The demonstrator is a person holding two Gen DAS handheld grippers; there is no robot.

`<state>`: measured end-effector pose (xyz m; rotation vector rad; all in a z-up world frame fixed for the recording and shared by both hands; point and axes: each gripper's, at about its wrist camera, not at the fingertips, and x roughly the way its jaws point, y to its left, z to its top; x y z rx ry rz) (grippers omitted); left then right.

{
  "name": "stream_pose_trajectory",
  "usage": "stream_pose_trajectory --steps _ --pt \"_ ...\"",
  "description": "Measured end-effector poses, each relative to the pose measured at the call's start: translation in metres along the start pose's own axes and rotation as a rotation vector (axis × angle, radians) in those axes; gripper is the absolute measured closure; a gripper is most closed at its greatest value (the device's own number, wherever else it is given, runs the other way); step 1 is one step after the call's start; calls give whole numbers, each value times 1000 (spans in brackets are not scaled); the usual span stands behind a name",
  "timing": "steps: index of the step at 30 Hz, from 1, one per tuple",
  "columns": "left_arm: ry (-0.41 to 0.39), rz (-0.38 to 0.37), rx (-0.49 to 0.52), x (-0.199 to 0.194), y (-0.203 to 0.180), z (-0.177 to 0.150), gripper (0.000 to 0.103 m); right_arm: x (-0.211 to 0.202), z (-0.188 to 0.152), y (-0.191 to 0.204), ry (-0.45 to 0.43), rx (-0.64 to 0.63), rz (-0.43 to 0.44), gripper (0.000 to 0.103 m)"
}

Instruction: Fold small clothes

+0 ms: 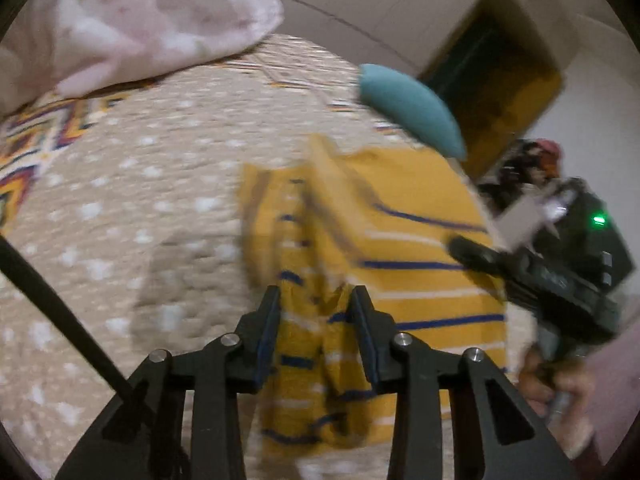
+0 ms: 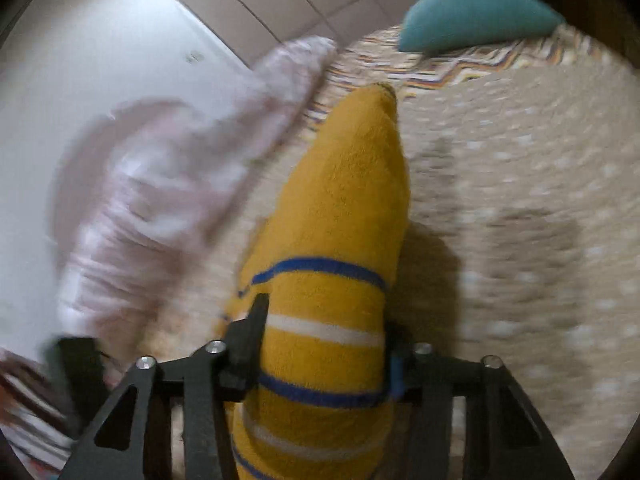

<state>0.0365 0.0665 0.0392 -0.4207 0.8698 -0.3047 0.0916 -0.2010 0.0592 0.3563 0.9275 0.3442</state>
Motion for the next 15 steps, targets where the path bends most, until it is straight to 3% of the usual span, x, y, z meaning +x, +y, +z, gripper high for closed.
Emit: stream_pose_trajectory --steps 1,3,4,6,7,12,15 --pt "-10 -17 -28 -7 8 1 68 -5 -2 4 -1 -28 -60 46" --pt "-50 -42 -67 -25 22 0 64 -25 -5 12 -70 -55 -86 46" --pt "-79 -48 -79 -37 29 -1 52 -42 -5 19 -138 -69 -106 46" --pt "-145 -27 -107 -61 44 -6 38 -60 -6 34 -216 -97 -116 46" --pt "-162 -10 -113 -67 47 -7 37 -64 -4 49 -223 -122 -111 48" --pt "-221 108 -108 -87 60 -9 37 -17 1 95 -97 -233 -121 74" --pt "-228 131 -106 -90 65 -10 36 42 5 95 34 -167 -139 80"
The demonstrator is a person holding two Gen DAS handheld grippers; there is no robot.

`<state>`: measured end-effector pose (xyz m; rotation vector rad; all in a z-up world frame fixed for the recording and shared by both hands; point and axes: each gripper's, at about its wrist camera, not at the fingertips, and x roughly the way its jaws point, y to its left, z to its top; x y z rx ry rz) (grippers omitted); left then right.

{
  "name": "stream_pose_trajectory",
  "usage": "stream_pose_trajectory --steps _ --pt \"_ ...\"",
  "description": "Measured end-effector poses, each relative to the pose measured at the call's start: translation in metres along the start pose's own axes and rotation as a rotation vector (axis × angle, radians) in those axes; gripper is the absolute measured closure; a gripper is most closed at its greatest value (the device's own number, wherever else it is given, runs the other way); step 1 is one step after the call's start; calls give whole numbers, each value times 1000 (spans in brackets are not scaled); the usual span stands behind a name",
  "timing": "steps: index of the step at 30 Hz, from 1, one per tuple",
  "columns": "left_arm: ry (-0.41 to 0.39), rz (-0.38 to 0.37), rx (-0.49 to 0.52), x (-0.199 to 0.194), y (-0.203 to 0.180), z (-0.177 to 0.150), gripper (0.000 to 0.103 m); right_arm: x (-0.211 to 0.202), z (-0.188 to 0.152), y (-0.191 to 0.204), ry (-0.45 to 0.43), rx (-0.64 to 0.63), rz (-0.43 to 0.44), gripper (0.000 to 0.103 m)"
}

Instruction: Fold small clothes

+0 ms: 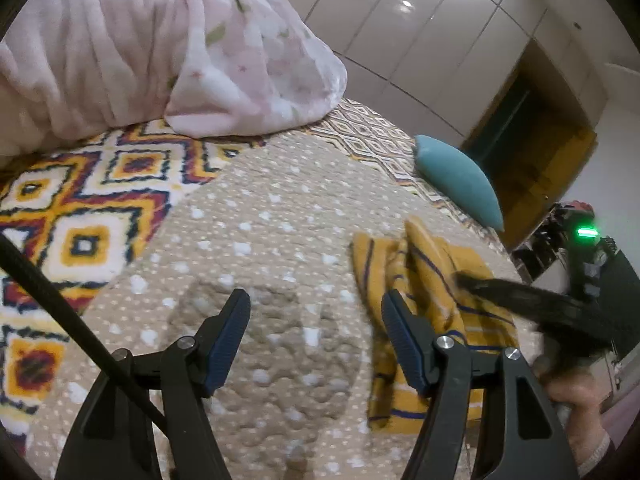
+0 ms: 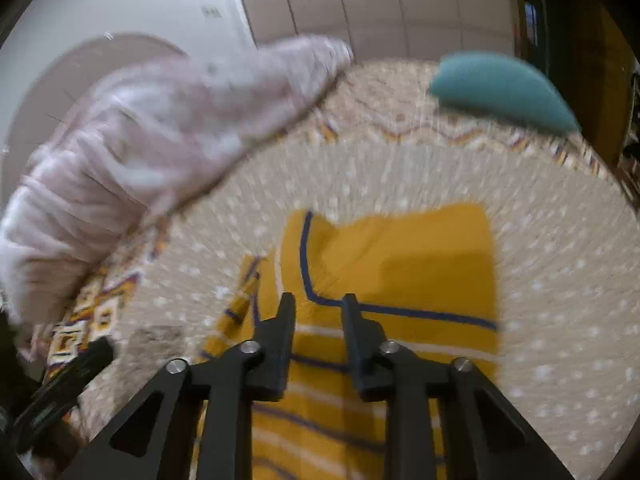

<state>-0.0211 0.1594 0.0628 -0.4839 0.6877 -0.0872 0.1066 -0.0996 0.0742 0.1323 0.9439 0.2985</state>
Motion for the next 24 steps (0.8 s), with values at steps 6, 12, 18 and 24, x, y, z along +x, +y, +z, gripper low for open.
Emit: stream_pose_trajectory --steps 6,12,18,24 --pt "7 12 -9 1 10 1 36 55 -21 43 193 45 237 85" --pt "10 25 -9 3 12 0 36 42 -37 94 98 -190 90 80" --pt "83 -139 -75 15 -2 -2 35 -44 -29 55 -105 -222 -31 52" --pt "136 -206 -17 48 -51 1 35 -83 -52 -8 -117 -165 -105 48"
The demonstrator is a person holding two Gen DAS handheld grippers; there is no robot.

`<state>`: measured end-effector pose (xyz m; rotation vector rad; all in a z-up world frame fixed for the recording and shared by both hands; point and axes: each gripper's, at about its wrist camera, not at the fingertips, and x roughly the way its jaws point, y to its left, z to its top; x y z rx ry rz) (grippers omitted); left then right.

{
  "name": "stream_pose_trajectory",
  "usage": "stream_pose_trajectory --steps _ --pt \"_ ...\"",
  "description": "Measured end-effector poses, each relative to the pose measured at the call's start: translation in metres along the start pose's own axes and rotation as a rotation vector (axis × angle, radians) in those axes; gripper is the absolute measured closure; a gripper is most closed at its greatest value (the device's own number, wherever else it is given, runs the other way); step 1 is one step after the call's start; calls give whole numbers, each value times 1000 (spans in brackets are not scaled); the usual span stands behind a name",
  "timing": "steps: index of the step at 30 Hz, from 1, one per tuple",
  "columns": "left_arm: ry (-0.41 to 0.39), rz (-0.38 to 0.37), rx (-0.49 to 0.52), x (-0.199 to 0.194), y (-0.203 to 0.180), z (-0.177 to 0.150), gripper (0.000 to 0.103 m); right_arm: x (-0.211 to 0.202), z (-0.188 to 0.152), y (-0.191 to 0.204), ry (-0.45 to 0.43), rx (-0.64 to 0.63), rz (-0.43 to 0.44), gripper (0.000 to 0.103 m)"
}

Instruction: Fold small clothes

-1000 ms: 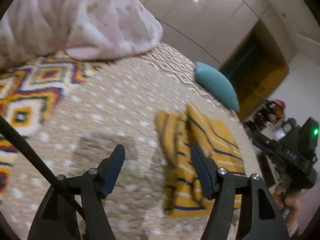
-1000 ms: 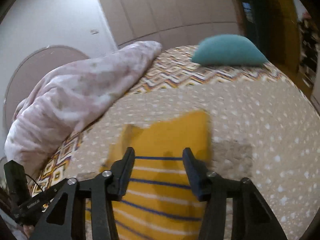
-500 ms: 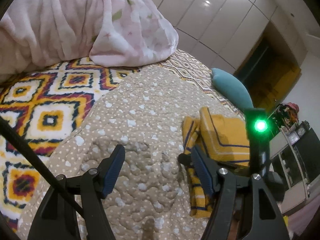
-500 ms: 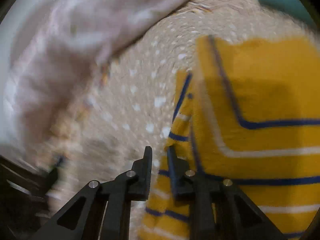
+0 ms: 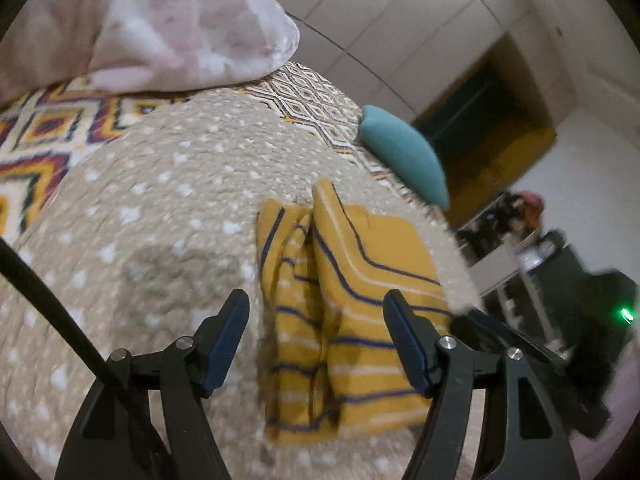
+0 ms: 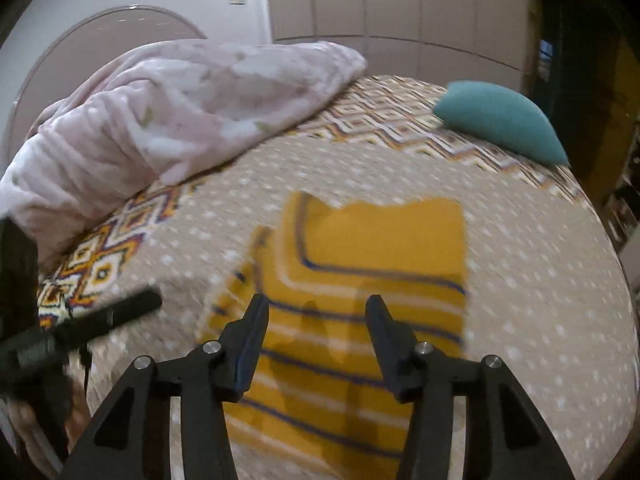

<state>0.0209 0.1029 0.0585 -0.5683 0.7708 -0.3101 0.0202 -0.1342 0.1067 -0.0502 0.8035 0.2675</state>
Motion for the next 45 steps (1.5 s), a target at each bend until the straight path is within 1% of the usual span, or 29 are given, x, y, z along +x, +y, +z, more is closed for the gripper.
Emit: stream_pose_trajectory --steps 1,2,3,4,5,6,7,9,11,13,15,19,21,24,26,28,30,31,33,35,36,37,38,39,40,42,43,44,45 --pt "12 30 15 11 -3 0 35 -4 -1 -7 -1 11 -6 48" --pt "46 45 17 25 -3 -1 35 -6 -4 -12 -2 24 -10 48" --pt "101 28 3 41 -2 -5 36 -8 -5 -15 -4 34 -12 48" --pt "137 3 -10 49 0 -8 49 -11 -9 -21 -7 51 -11 48" --pt "187 -43 -23 60 -1 -12 57 -13 -12 -22 -9 59 -11 48" --pt "206 -52 -15 65 -2 -14 67 -14 -13 -26 -11 68 -12 48" --pt "192 -39 25 64 -8 -15 75 -17 -16 -30 -16 76 -16 48" --pt "163 -37 49 56 -13 -12 82 -20 -16 -34 -25 88 -23 48" --pt "119 -60 21 39 -11 -2 95 -22 -16 -36 -37 104 -25 48" --pt "84 -64 3 22 -7 6 100 -25 -14 -36 -51 116 -19 48" --pt "50 1 3 11 1 13 100 -28 -11 -32 -63 117 -11 48" --pt "91 11 -58 19 24 10 100 -28 -3 -22 -81 114 12 48" --pt "106 14 -60 25 23 6 99 -24 0 -22 -76 131 19 48" --pt "85 7 -52 21 21 6 98 -15 1 -23 -55 159 26 48" --pt "57 -20 -48 9 19 4 88 -11 -3 -24 -44 163 17 48" --pt "44 -71 -43 1 13 0 52 -10 -10 -25 -36 158 13 48" --pt "35 -104 -29 0 5 -2 42 -13 -17 -26 -31 151 4 48" --pt "50 -126 -9 5 -3 -4 42 -15 -20 -27 -31 149 1 48" --pt "89 -142 12 18 -14 -6 42 -19 -26 -31 -33 147 -3 48" --pt "146 -135 10 41 -22 -11 42 -24 -34 -36 -37 153 -5 48" --pt "180 -135 8 54 -25 -15 57 -25 -38 -39 -38 157 -5 48" --pt "226 -114 16 68 -29 -19 85 -27 -41 -42 -38 165 -2 48" --pt "256 -98 24 76 -32 -21 92 -29 -45 -45 -40 174 3 48" --pt "269 -78 26 81 -35 -22 93 -31 -48 -49 -44 181 8 48" --pt "255 -62 27 77 -38 -20 93 -33 -51 -53 -49 187 11 48" --pt "216 -59 23 59 -41 -10 94 -37 -55 -60 -57 199 19 48" --pt "182 -59 25 42 -39 -4 94 -40 -57 -66 -66 209 29 48" --pt "164 -43 27 32 -36 -1 94 -43 -58 -70 -72 217 36 48" --pt "142 5 29 23 -30 2 94 -45 -60 -74 -79 224 45 48"
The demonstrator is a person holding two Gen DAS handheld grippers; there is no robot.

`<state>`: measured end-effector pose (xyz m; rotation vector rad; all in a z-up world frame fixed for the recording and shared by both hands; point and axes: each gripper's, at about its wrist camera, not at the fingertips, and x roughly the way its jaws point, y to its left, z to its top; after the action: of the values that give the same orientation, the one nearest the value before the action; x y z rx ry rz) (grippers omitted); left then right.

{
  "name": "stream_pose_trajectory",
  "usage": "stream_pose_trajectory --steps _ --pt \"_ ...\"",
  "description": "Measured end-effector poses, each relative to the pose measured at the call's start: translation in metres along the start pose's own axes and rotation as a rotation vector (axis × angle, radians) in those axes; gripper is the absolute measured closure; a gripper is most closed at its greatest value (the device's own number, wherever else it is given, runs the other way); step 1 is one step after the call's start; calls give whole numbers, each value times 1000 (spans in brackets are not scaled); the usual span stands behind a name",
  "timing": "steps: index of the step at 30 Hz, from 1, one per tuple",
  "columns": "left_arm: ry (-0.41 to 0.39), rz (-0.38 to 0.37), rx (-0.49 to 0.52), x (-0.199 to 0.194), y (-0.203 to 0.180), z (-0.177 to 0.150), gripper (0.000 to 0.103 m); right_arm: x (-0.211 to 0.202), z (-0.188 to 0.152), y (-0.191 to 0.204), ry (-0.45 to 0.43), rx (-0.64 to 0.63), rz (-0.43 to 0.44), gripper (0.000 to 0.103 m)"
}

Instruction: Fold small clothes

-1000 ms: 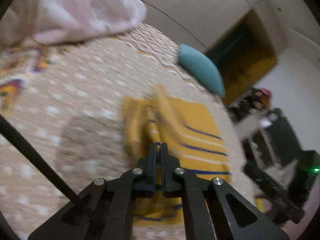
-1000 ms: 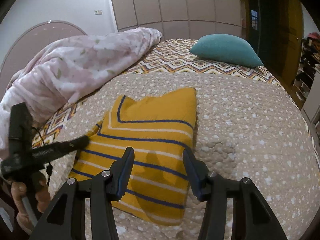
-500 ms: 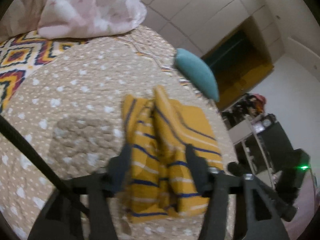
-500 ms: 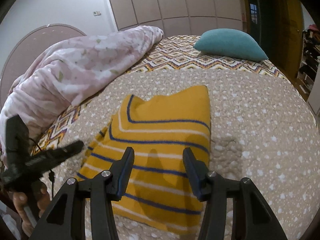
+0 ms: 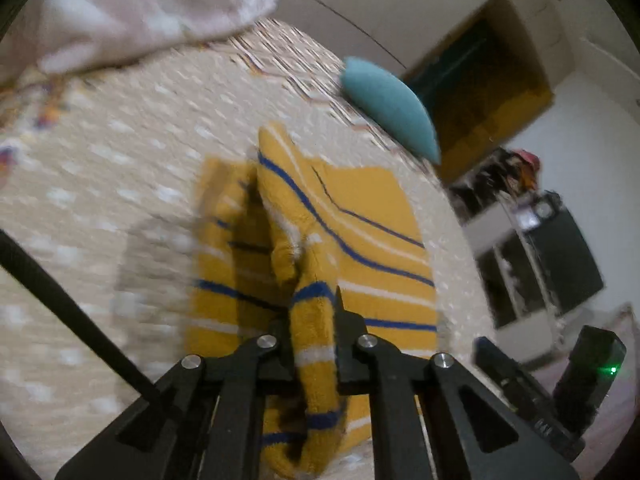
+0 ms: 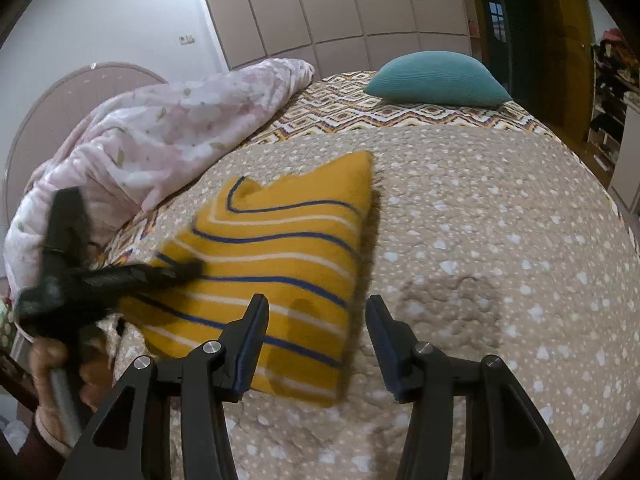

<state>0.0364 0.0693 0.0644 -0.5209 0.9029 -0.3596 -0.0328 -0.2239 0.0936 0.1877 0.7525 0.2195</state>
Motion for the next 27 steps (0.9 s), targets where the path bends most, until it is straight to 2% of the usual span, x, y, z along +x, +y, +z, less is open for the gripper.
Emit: stream_pose_trajectory --steps 2,3,5,9,13,17,18,19,20,22,25,27 --pt "-13 114 -1 -4 15 0 94 -4 1 -8 -17 8 25 48" --pt "11 146 -18 2 26 -2 94 -4 2 -10 -21 10 29 48" --pt "57 141 -46 17 37 -6 94 -2 5 -14 -31 24 53 48" --pt "21 131 -11 21 23 -10 93 7 20 -4 -45 40 108 48" --pt "21 129 37 27 4 -7 93 23 40 25 -38 -14 138 52" --pt "27 99 42 26 -2 0 93 52 44 56 26 -101 137 57" --pt "25 87 38 24 -3 1 93 61 42 62 52 -138 122 58" --pt "21 72 33 22 -3 2 93 72 35 69 92 -194 53 59" --pt "24 59 34 21 -4 3 93 83 30 71 130 -241 -30 65" --pt "43 78 58 24 -8 3 92 95 17 64 193 -278 -126 66" --pt "97 167 80 43 -2 -5 88 95 9 39 232 -216 -145 66" --pt "103 145 55 47 7 -7 87 98 6 25 255 -160 -117 58"
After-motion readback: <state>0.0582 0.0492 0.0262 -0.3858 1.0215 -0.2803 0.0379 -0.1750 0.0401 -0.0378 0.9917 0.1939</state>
